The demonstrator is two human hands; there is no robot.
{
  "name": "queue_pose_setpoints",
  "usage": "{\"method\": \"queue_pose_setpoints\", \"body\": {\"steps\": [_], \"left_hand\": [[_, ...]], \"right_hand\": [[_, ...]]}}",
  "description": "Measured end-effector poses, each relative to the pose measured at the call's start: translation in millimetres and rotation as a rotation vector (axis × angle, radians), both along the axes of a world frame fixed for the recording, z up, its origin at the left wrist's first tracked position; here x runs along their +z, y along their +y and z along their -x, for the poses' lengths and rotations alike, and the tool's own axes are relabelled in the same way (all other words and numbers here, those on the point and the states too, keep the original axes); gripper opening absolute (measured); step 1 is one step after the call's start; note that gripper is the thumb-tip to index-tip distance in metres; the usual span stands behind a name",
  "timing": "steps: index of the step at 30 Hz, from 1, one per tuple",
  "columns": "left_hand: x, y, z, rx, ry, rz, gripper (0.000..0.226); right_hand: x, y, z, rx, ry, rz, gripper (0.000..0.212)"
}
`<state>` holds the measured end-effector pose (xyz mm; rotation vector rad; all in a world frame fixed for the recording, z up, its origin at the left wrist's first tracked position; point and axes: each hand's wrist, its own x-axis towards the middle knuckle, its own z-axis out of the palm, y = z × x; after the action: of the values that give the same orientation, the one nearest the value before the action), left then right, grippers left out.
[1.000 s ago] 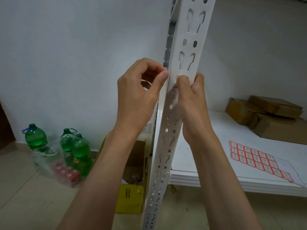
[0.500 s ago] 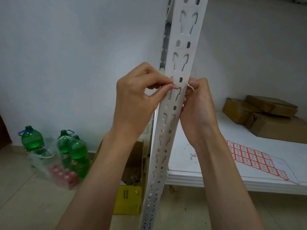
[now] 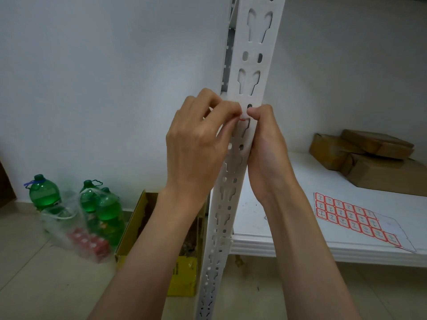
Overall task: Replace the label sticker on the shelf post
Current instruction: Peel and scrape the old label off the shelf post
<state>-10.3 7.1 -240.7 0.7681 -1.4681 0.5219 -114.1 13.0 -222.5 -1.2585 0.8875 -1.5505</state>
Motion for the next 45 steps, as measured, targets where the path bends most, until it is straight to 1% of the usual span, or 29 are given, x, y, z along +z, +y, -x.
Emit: {"method": "queue_pose_setpoints", "body": {"steps": [4, 8, 10, 13, 17, 19, 26, 34, 40, 45], "left_hand": [[-4, -1, 9, 0.091, 0.051, 0.033, 0.021], [-4, -3, 14, 0.130, 0.075, 0.012, 0.017], [-5, -3, 16, 0.132, 0.081, -0.004, 0.020], [-7, -3, 17, 0.111, 0.097, -0.017, 0.022], [-7, -2, 11, 0.091, 0.113, 0.046, 0.014], [-3, -3, 7, 0.101, 0.112, 0.078, 0.011], [-1, -3, 5, 0.134, 0.090, 0.093, 0.010], [-6, -2, 13, 0.163, 0.119, 0.035, 0.021], [-6, -2, 19, 0.162, 0.122, 0.013, 0.015], [-8, -3, 21, 0.157, 0.120, -0.001, 0.017]], "right_hand": [[-2, 1, -1, -0.002, 0.018, -0.006, 0.069], [-5, -4, 3, 0.040, -0.017, 0.006, 0.058], [-5, -5, 3, 0.047, -0.013, 0.008, 0.052], [-6, -6, 4, 0.044, -0.015, -0.008, 0.050], [-6, -5, 2, 0.028, -0.047, -0.011, 0.066], [-6, -5, 1, 0.027, -0.049, -0.010, 0.066], [-6, -6, 2, 0.012, -0.018, -0.001, 0.057], [-8, -7, 2, 0.009, -0.001, 0.004, 0.047], [-8, -7, 2, 0.040, -0.002, 0.020, 0.056], [-7, -7, 1, 0.027, -0.010, 0.031, 0.064]]}}
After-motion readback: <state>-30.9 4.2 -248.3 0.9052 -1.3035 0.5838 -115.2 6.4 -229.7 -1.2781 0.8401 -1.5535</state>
